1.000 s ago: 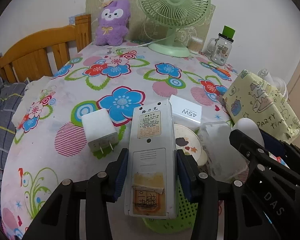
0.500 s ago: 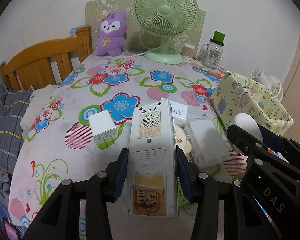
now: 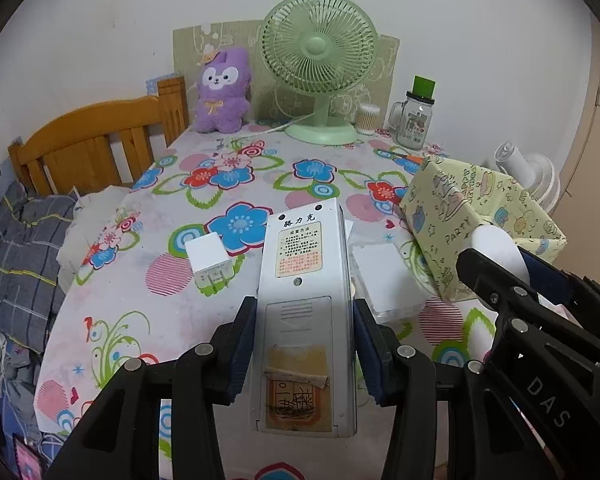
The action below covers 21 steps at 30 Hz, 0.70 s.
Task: Organize rigid objects
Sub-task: 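Lift the power bank with the left gripper while the right gripper carries the ball toward the yellow box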
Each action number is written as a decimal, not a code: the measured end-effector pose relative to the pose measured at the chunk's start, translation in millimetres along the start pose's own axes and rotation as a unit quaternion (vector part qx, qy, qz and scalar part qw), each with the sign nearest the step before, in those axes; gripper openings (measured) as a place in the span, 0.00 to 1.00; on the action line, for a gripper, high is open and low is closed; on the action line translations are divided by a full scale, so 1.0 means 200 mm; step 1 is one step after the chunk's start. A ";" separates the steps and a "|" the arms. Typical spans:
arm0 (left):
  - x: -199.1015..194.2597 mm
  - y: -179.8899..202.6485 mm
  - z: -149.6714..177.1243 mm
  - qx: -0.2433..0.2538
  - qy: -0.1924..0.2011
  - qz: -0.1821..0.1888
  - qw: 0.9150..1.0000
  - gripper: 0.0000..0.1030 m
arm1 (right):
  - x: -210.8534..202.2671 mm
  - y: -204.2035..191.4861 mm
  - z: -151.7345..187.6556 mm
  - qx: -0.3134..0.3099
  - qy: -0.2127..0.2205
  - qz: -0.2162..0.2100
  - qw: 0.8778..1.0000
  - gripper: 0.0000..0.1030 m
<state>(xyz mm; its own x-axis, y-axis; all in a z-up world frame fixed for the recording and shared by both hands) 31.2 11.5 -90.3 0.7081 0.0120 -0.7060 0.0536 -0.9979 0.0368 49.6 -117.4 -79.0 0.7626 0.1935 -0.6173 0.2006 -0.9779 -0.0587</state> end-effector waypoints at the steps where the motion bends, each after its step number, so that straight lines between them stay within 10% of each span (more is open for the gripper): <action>1: -0.01 0.01 0.00 0.000 0.002 -0.001 1.000 0.46 | -0.02 0.01 0.00 0.000 0.002 -0.001 1.000 0.49; 21: -0.17 0.19 -0.11 0.017 0.032 -0.022 0.999 0.46 | -0.20 0.17 -0.11 0.007 0.034 -0.009 0.999 0.49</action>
<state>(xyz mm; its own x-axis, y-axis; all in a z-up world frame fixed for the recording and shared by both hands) 23.8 -26.1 -49.1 0.7497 0.0590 -0.6591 0.0631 -0.9979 -0.0175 39.6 -156.3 -39.2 0.7987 0.2160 -0.5616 0.2063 -0.9751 -0.0816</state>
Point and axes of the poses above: each gripper's, at about its wrist camera, not at the fingertips, and x roughly the way its jaws point, y to its right, z to its underside, the point moved 2 cm from there along x, roughly the way its jaws point, and after that the axes turned 3 degrees about -z, right-handed, at the moved point
